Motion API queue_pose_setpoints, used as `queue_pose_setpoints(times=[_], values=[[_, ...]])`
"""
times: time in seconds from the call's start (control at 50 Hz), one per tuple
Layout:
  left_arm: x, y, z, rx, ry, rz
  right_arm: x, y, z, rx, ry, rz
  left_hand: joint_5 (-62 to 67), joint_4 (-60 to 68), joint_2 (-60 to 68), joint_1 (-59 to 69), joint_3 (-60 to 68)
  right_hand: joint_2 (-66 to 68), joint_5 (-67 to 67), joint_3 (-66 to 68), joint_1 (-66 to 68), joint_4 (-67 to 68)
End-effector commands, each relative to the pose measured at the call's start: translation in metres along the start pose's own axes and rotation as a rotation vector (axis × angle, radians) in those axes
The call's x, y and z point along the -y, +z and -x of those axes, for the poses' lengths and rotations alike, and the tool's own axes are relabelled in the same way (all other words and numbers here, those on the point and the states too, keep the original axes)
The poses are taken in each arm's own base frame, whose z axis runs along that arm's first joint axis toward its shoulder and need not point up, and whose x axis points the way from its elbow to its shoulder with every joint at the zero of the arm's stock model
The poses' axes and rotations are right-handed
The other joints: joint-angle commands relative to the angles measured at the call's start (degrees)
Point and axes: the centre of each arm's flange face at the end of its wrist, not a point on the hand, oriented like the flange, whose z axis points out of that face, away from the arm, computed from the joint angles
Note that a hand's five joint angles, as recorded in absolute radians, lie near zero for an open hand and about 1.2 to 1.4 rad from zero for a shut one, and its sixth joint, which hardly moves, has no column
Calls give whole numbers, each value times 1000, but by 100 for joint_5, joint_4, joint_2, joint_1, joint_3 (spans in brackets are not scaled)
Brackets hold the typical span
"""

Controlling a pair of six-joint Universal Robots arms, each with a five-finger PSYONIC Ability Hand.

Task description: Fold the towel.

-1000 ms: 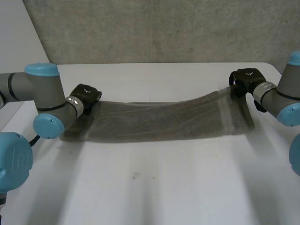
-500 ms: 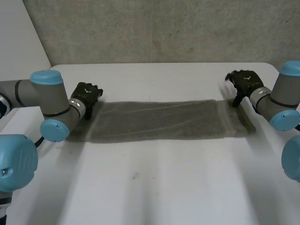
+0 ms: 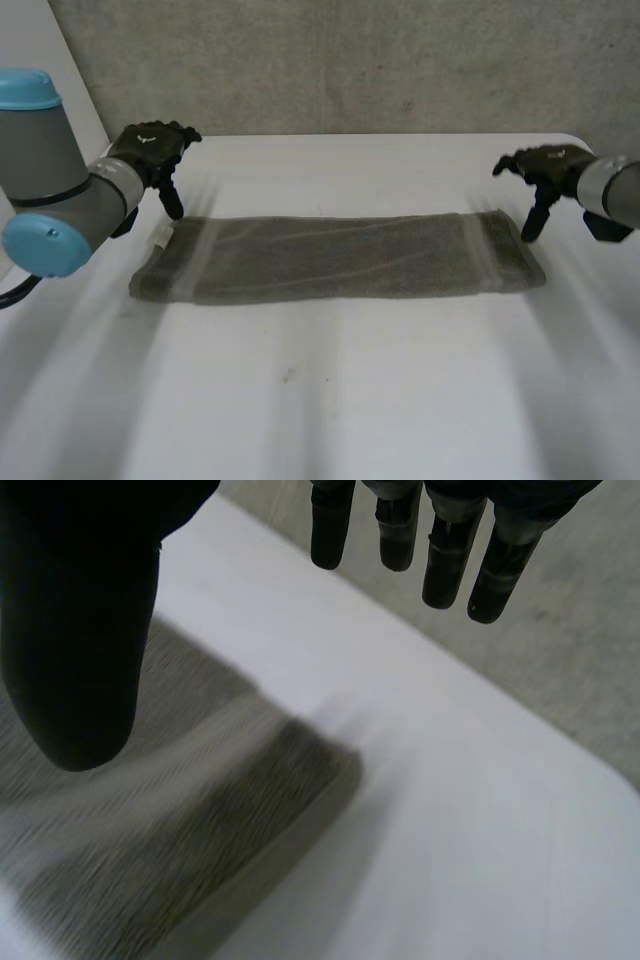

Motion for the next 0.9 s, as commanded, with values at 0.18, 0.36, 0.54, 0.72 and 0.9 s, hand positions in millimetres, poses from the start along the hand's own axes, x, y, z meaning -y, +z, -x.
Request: queue_pose_setpoints(times=[0.18, 0.36, 0.54, 0.72, 0.9], values=[[-28, -33, -16, -90, -36, 76, -81, -9, 23, 5, -27, 70, -88, 59, 72, 32, 73, 1995, 1976, 1989, 1820, 2002], [-32, -36, -18, -90, -40, 79, -100, 4, 28, -7, -41, 40, -87, 59, 73, 32, 73, 3694, 3676, 3689, 3519, 3702], [-36, -37, -18, -90, -43, 85, -102, 11, 12, -73, -75, 17, -87, 59, 73, 32, 73, 6884, 6866, 6879, 6710, 6892], [-35, -43, -13, -75, -49, 87, -115, -5, -71, -285, -141, 56, -121, 25, 39, -2, 39, 6884, 6866, 6879, 6710, 6892], [-35, -50, -6, -60, -54, 92, -106, -25, -111, -361, -248, 91, -121, 25, 39, -2, 39, 6884, 6866, 6879, 6710, 6892]])
